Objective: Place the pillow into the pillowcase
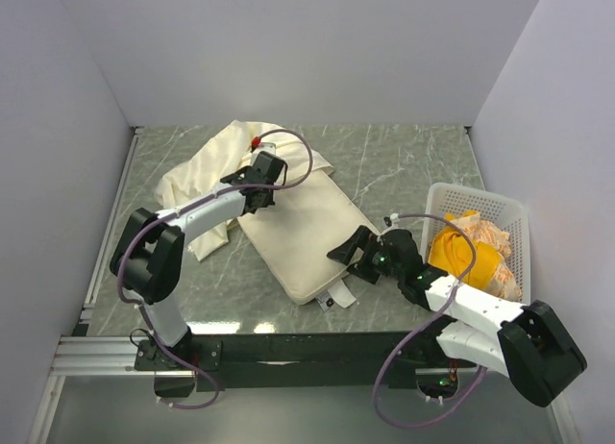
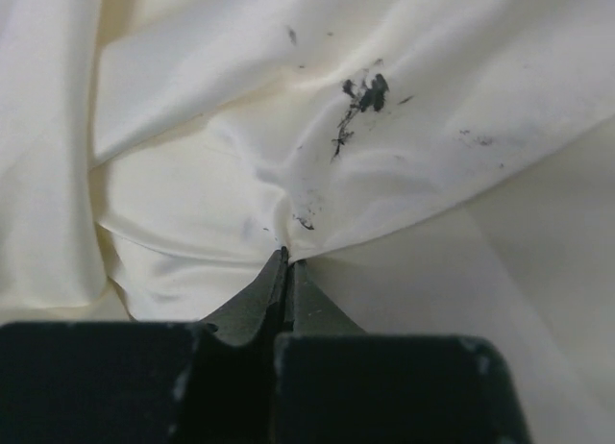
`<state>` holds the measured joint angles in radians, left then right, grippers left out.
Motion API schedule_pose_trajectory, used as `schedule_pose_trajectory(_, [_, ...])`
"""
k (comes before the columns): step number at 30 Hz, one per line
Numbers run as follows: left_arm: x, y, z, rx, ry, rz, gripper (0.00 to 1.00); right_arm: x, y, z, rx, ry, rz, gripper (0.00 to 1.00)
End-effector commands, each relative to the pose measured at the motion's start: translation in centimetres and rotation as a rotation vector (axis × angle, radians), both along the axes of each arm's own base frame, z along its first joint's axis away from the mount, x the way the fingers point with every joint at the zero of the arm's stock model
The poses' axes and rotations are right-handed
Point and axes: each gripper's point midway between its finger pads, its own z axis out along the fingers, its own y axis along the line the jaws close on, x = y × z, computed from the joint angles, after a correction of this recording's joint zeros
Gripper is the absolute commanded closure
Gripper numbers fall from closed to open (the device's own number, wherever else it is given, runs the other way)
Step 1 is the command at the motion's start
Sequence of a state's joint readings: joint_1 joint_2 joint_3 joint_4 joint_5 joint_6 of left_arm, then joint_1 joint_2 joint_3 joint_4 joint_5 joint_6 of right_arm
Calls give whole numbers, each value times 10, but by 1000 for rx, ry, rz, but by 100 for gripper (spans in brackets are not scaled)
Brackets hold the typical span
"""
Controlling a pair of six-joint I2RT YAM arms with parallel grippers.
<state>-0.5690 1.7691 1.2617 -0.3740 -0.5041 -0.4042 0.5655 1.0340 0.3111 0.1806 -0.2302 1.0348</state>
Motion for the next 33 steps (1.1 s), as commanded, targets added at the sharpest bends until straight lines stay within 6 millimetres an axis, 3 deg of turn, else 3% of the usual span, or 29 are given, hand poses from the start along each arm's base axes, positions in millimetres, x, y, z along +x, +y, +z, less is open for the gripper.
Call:
schedule_pose_trajectory(1, [-24,-52,44,-204,0,-188,99,15,11,6,90,-42,-42,0])
schedule_pose_trajectory(4, [-45,-74,53,-274,27,-265,99,27,15,8,91,-71,-50,2])
schedule_pose_trajectory(6, [-60,-89,63,-327,36,-318,99,33,17,11,84,-98,-49,19])
schedule_pose_trajectory(7, [-65,-94,68,-345,35,-338,99,39,21,20,89,-116,-44,34])
schedule_pose_trajectory(8, [-69,-99,74,-360,31,-355,99,42,22,25,81,-129,-38,71])
schedule_pose_trajectory(9, [-75,-107,86,-388,21,-382,99,42,21,24,50,-110,-35,83])
schedule_pose_trajectory(10, [-80,-110,91,-392,24,-398,99,52,25,50,63,-162,-36,97])
schedule_pose_trajectory(13, [-90,-120,123,-413,-4,-438,99,62,20,96,24,-254,-60,100])
schedule_pose_trajectory(15, [-94,-126,153,-457,-49,-467,99,61,9,109,-49,-279,-65,100])
schedule_pose_trajectory(16, [-97,-128,164,-482,-61,-489,99,67,3,141,-61,-359,-92,100])
schedule_pose_trajectory(17, [-99,-128,174,-495,-76,-495,99,67,-2,150,-82,-377,-102,100])
schedule_pose_trajectory(18, [-101,-127,195,-518,-111,-506,99,64,-6,161,-102,-379,-102,100])
schedule_pose_trajectory(20, [-102,-122,214,-520,-140,-503,99,63,-19,184,-124,-440,-135,100])
schedule_pose_trajectory(23, [-100,-117,261,-547,-235,-500,99,52,-18,226,-88,-514,-99,100])
schedule_pose_trajectory(24, [-100,-116,267,-545,-244,-499,99,49,-20,250,-71,-547,-102,100])
schedule_pose_trajectory(26, [-98,-112,288,-555,-289,-486,99,42,-20,267,-77,-566,-71,100])
schedule_pose_trajectory(27, [-99,-110,296,-562,-306,-482,99,40,-20,287,-60,-600,-69,100])
schedule_pose_trajectory(30, [-103,-114,319,-611,-341,-510,99,38,-11,299,-51,-599,-16,100])
schedule_pose_trajectory(31, [-105,-115,325,-623,-342,-516,99,39,-7,296,-53,-589,-2,100])
schedule_pose_trajectory(33, [-116,-117,356,-682,-378,-564,99,43,-5,285,-81,-573,-12,100])
